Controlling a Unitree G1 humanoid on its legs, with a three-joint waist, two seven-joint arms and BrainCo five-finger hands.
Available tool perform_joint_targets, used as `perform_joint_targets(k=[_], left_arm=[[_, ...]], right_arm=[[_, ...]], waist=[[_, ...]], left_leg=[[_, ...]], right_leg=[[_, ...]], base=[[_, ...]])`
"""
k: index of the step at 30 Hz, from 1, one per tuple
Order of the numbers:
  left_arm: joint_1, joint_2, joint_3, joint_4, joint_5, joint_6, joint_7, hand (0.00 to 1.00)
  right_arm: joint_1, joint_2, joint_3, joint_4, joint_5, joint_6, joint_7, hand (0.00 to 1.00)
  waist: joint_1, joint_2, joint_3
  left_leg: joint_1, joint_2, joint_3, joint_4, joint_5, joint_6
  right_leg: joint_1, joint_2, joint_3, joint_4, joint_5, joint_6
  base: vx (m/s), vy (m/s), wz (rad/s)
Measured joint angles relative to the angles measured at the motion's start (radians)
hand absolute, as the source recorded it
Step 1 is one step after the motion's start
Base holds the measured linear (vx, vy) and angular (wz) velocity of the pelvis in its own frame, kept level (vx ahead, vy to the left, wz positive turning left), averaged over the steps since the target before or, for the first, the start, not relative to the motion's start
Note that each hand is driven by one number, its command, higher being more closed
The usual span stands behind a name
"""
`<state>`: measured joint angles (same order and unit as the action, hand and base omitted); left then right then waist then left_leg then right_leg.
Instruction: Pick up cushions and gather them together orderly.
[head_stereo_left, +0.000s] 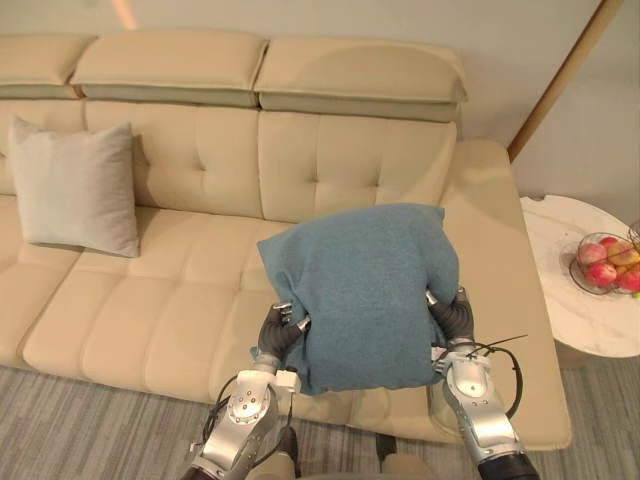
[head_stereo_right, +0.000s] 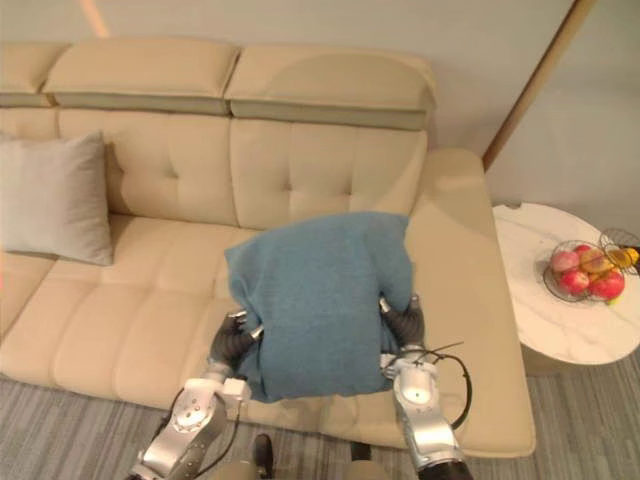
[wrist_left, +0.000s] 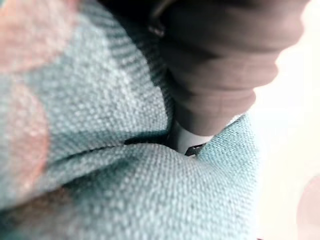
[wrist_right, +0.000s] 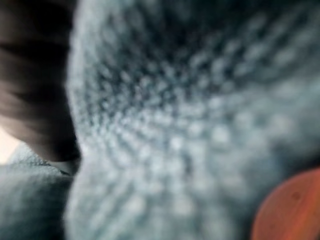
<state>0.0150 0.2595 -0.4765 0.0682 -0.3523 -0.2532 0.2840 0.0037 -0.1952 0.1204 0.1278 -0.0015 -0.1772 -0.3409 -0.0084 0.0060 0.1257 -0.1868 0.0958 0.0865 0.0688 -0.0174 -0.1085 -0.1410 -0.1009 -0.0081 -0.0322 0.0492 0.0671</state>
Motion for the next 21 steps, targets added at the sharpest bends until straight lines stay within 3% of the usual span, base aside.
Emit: perform_joint_targets(k=[5, 9, 14, 17, 18, 21], left_arm=[[-0.291, 0.005, 0.107, 0.008, 0.047, -0.003, 0.087, 1.0], [-0.544, 0.038, 0.147, 0.094, 0.075, -0.007, 0.156, 1.0], [-1.035, 0.126, 0.191, 0.321, 0.075, -0.025, 0.228, 1.0], [-1.237, 0.143, 0.238, 0.456, 0.076, -0.03, 0.244, 1.0], [-1.337, 0.153, 0.247, 0.53, 0.076, -0.034, 0.255, 0.0], [-1.493, 0.176, 0.24, 0.693, 0.076, -0.044, 0.262, 0.0]], right_arm=[[-0.292, -0.001, 0.001, 0.032, -0.001, 0.0, -0.066, 1.0], [-0.529, -0.003, -0.024, 0.117, -0.001, 0.002, -0.107, 1.0], [-1.019, -0.048, -0.103, 0.371, 0.0, 0.004, -0.161, 1.0], [-1.243, -0.062, -0.149, 0.524, 0.001, 0.004, -0.186, 1.0], [-1.335, -0.07, -0.159, 0.582, 0.001, 0.004, -0.202, 0.0], [-1.475, -0.084, -0.17, 0.709, 0.002, 0.005, -0.226, 0.0]], waist=[[0.009, -0.022, 0.072], [0.017, -0.021, 0.116], [0.011, -0.019, 0.213], [-0.001, -0.011, 0.243], [-0.002, -0.01, 0.274], [-0.01, -0.009, 0.286]], left_leg=[[-0.173, 0.022, 0.011, 0.005, 0.056, -0.006], [-0.254, 0.034, 0.01, 0.014, 0.082, -0.006], [-0.366, 0.028, -0.016, 0.018, 0.136, -0.004], [-0.421, 0.017, -0.036, 0.017, 0.155, -0.002], [-0.429, 0.016, -0.04, 0.013, 0.161, 0.001], [-0.468, 0.011, -0.044, -0.005, 0.177, 0.004]], right_leg=[[-0.177, 0.018, 0.016, -0.006, 0.071, -0.008], [-0.257, 0.023, 0.013, 0.005, 0.093, -0.005], [-0.372, 0.021, -0.005, 0.038, 0.115, -0.004], [-0.422, 0.016, -0.016, 0.043, 0.125, -0.002], [-0.43, 0.014, -0.019, 0.043, 0.128, 0.0], [-0.473, 0.008, -0.026, 0.037, 0.138, 0.001]], base=[[-0.16, -0.043, -0.12], [-0.13, -0.04, 0.01], [-0.09, -0.008, 0.09], [-0.07, 0.013, 0.12], [-0.03, 0.009, 0.09], [-0.04, 0.004, 0.07]])
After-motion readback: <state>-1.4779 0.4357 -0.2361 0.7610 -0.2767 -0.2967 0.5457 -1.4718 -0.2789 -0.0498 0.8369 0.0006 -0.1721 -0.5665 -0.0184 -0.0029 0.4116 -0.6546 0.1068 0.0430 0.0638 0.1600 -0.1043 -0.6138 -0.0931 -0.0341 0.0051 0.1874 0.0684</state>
